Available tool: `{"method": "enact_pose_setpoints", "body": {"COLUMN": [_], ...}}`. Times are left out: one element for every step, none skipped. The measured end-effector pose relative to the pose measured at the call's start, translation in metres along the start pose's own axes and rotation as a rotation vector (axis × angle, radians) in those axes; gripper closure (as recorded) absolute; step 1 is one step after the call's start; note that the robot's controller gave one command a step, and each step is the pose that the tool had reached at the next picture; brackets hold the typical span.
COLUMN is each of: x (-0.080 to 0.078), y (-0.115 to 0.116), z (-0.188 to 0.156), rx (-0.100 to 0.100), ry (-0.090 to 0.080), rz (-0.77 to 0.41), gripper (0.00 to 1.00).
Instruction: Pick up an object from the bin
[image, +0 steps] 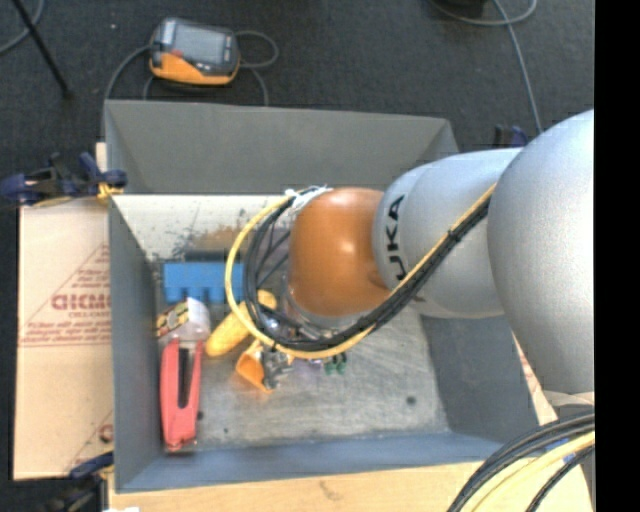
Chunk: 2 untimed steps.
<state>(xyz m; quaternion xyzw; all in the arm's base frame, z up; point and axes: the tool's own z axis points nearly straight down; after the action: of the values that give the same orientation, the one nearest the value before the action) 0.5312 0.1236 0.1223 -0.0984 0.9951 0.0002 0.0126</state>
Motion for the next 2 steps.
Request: {"method": "enact_pose_setpoints", "body": {"x": [-0.008,0.005], "y": [0.002,0.001], "z": [-0.033,-0.099], "rx": [-0.002,-0.003], "ry": [0.026,0.027], "rz": [-0.076,-0.125], "gripper": [1.0,1.0]}}
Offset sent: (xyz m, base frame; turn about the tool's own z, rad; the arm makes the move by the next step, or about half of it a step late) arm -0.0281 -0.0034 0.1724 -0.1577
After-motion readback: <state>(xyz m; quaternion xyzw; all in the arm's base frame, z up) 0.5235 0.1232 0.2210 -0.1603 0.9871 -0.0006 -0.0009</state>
